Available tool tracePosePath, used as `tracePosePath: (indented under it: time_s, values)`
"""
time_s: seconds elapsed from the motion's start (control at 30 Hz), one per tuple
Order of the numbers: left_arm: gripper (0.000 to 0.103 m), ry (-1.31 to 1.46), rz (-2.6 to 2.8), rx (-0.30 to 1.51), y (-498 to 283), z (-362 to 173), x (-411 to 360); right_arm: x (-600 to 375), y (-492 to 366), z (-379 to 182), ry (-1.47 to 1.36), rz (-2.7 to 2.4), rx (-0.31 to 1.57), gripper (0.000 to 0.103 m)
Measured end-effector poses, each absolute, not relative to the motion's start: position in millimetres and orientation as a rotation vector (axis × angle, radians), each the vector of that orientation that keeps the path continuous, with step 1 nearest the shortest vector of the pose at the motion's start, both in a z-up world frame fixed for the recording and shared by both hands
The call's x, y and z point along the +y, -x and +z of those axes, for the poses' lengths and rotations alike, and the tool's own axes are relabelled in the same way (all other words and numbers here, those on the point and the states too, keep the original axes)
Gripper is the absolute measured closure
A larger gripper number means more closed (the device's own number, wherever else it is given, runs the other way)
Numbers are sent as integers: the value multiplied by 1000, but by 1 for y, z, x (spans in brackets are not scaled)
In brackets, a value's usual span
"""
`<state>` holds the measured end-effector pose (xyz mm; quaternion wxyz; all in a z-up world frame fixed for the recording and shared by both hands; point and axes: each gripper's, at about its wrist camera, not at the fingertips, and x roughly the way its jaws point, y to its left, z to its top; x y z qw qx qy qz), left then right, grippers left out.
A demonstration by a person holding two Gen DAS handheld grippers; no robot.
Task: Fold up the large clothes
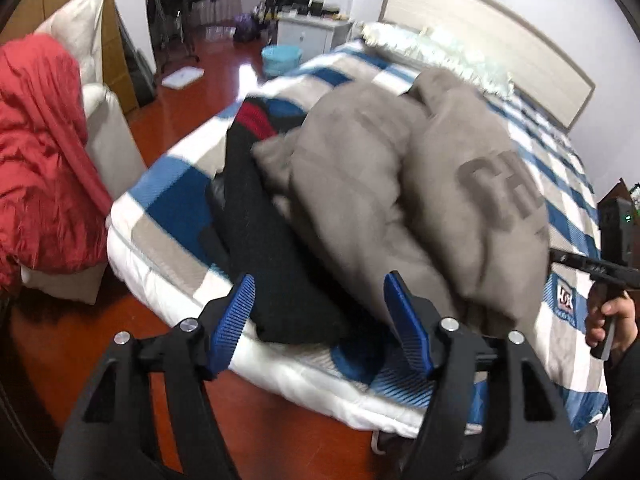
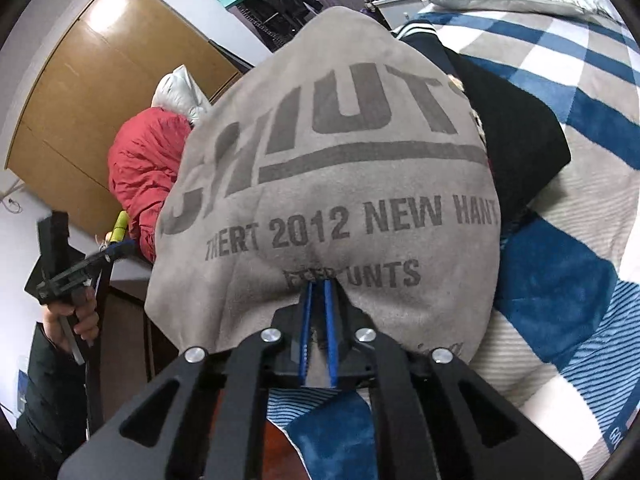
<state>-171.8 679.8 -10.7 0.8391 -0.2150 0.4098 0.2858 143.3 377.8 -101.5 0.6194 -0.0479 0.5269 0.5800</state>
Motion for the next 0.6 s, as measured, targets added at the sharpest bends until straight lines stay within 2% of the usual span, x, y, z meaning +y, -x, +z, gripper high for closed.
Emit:
tracePosePath:
  time_s: [0.03,0.13,0.2,0.37,0.6]
  values:
    - [37,451,592,850,168,-7,677,376,-142,-101,107,1336,1203,91]
    - [26,432,527,779,139,7,666,372,-138,-100,79,1351,1192,86]
    - [26,395,520,753,109,5,665,369,-136,-98,71,1365,1178,80]
    - [26,263,534,801,41,-19,673,364,-136,-94,105,1391,1140,80]
    - [26,316,328,919,-9,-51,675,358,-140,-99,53,1425,1137,77]
